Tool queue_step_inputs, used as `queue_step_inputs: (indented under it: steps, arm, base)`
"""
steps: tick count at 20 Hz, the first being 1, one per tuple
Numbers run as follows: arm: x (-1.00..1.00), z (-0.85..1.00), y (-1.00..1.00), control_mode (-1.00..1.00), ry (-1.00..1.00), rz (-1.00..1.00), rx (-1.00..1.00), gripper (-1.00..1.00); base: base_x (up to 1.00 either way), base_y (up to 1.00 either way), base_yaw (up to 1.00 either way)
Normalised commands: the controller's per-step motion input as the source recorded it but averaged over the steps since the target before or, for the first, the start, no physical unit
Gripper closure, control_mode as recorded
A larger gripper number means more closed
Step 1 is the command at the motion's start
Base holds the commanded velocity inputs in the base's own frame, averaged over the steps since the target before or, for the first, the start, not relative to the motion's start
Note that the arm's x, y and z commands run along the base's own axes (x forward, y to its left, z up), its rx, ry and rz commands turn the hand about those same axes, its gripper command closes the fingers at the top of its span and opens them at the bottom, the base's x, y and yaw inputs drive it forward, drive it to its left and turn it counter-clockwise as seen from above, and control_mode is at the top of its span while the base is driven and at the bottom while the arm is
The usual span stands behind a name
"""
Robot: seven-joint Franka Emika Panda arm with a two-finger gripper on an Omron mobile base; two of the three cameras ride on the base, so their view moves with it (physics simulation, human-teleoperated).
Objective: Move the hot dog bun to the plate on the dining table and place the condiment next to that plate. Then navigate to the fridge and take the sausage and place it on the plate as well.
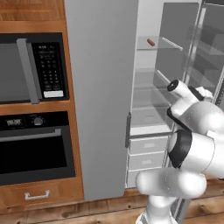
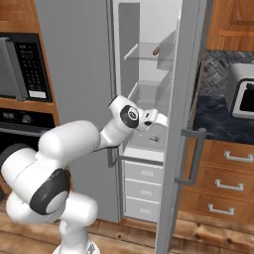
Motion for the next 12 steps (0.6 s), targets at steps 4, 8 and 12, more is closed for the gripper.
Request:
queue_step_inputs:
  steps: [4,8,12]
  arm:
    - [0.28,0.03,-0.39,-1.0,-0.05,0.02,0.01,-1.0]
    - [0.06,0.04,0.31,-1.0,-0.05,0.03,0.0,-1.0]
    - [0.18,0.09,0.86,-1.0,-0.04,0.09,0.01,-1.0]
  base:
    - [0.0,0.0,0.0]
    - [0.0,0.0,0.0]
    - [0.0,0.0,0.0]
